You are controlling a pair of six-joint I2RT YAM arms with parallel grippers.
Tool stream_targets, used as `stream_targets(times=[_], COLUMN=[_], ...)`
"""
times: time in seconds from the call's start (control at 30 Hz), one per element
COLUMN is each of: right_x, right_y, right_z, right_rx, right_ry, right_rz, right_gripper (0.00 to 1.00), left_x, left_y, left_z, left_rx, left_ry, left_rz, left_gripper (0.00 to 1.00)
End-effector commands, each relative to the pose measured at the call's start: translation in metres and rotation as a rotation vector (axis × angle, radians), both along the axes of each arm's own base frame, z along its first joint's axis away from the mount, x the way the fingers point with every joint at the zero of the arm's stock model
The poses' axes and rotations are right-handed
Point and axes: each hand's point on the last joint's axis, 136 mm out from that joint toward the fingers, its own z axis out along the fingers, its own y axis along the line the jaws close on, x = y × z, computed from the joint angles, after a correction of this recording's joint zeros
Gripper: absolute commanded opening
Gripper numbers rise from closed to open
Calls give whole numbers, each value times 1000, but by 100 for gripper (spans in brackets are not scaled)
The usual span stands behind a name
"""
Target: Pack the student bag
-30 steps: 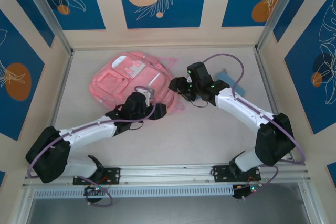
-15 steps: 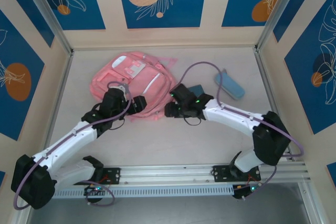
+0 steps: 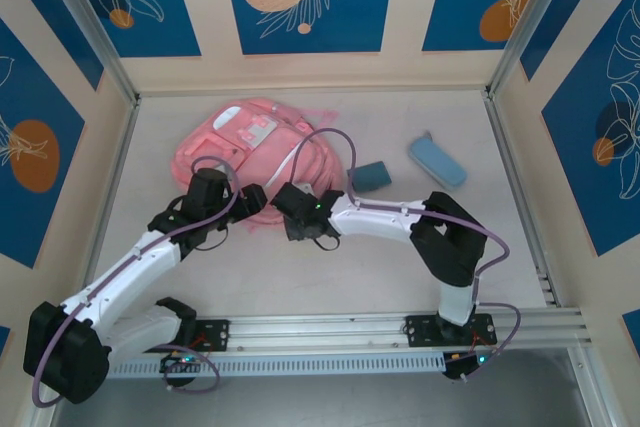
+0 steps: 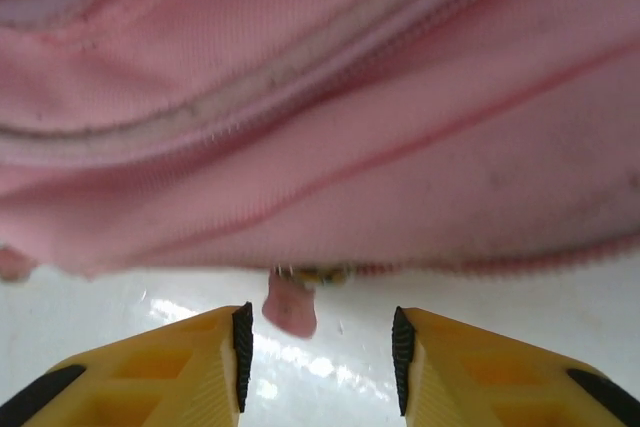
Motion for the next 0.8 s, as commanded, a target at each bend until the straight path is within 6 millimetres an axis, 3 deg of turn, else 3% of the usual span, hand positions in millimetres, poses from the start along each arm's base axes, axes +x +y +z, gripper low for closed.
stream_targets(times=[0.0, 0.13, 0.43, 0.77], right_x=[12, 14, 12, 18], right_y=[0, 0, -23, -12], right_z=[3, -1, 0, 2], right_rx=[-29, -64, -236, -258], right_ry=[-45, -52, -118, -145], right_rz=[-55, -64, -104, -15], right_gripper=[40, 37, 26, 27], left_x=[-5, -6, -6, -6], left_y=[8, 9, 11, 13], left_z=[-4, -6, -10, -10], left_rx=[-3, -2, 4, 4], left_ry=[22, 26, 35, 37], left_rz=[30, 33, 39, 47], left_gripper=[81, 81, 82, 82])
